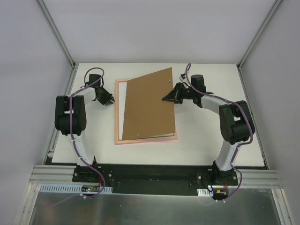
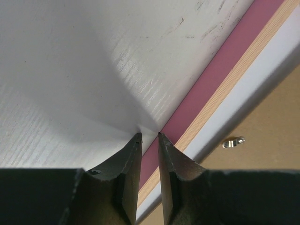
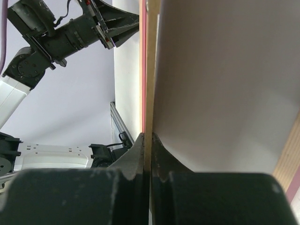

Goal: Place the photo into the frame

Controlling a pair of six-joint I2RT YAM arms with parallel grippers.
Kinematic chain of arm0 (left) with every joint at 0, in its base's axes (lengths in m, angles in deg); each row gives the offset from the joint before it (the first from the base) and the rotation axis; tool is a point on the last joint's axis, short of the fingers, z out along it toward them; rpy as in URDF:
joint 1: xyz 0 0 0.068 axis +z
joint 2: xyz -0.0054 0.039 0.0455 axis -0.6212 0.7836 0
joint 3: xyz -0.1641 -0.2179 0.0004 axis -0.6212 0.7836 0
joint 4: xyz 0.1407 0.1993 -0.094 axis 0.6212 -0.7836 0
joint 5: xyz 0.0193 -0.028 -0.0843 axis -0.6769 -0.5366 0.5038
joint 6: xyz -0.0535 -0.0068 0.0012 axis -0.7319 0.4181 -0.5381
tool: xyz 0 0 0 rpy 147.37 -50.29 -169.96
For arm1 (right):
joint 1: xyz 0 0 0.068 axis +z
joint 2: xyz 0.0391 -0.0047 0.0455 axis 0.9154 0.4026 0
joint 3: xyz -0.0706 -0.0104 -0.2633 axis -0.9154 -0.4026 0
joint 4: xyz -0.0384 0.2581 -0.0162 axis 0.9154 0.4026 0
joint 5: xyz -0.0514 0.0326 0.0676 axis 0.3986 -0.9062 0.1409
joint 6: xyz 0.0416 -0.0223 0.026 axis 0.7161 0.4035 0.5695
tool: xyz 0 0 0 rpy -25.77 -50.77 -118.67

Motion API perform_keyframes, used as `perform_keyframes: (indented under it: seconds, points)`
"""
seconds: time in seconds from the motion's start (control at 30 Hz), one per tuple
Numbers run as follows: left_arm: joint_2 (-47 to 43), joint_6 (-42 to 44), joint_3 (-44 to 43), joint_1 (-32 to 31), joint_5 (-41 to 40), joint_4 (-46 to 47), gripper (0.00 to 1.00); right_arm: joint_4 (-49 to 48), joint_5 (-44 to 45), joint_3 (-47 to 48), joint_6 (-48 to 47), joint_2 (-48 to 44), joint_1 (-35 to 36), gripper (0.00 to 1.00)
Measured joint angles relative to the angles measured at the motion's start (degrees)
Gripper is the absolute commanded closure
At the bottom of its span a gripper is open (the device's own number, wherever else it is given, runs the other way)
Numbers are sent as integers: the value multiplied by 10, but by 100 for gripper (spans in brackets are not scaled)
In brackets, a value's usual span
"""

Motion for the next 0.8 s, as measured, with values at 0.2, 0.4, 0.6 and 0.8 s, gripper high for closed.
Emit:
perform_keyframes:
  seconds: [0.2,0.4,0.6,0.8]
  points:
    - [4,4,-3,1,12,0,82,0,0,6,5,18,16,100]
    - [5,10,-3,0,23,1,83,-3,-1,6,9,27,24,100]
    - [4,11,2,-4,25,7,83,-9,0,6,12,35,27,100]
    - [-1,11,11,-22,19,18,84,-17,0,4,16,36,31,100]
